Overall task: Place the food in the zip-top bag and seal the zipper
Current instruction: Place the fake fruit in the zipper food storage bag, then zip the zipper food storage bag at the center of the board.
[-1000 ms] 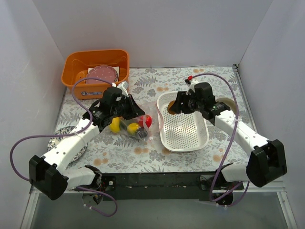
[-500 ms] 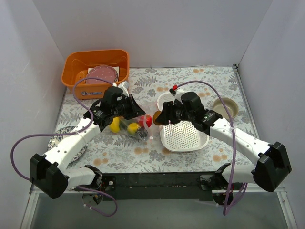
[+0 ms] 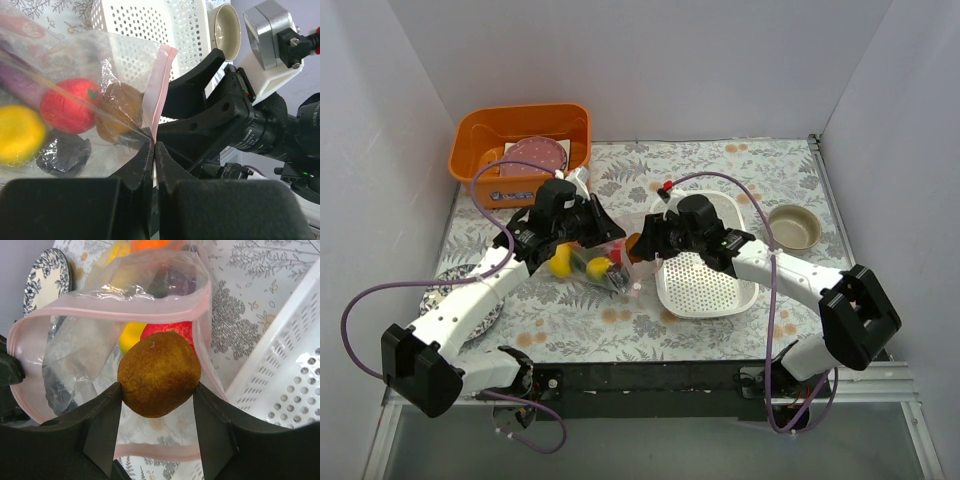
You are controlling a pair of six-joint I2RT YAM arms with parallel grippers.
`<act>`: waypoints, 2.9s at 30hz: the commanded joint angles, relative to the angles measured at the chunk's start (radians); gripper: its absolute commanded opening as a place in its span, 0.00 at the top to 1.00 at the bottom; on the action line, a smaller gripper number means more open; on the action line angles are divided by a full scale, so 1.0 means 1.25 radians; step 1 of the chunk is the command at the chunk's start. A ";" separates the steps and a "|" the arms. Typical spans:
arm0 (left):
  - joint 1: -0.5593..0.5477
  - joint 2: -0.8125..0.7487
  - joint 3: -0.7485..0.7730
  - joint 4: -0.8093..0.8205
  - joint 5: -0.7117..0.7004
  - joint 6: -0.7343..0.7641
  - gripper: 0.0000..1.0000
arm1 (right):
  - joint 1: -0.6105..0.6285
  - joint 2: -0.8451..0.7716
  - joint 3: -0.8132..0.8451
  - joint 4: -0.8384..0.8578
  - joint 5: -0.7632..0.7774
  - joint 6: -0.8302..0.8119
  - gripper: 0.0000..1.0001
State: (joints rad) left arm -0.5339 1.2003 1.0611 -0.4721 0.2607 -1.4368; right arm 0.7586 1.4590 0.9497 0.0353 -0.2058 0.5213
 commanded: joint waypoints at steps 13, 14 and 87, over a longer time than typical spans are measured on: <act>-0.002 -0.048 0.045 -0.002 -0.021 -0.004 1.00 | 0.039 0.097 0.001 0.277 -0.125 0.052 0.46; -0.002 -0.050 0.045 -0.002 -0.023 -0.004 1.00 | 0.039 0.097 0.000 0.276 -0.126 0.051 0.36; 0.038 0.047 0.353 -0.211 -0.170 0.068 1.00 | 0.042 -0.004 0.305 -0.036 -0.060 -0.076 0.99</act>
State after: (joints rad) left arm -0.5045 1.2869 1.5581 -0.6781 0.0986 -1.3540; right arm 0.8070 1.3952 1.3224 0.0380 -0.2169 0.4366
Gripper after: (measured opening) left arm 0.013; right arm 0.029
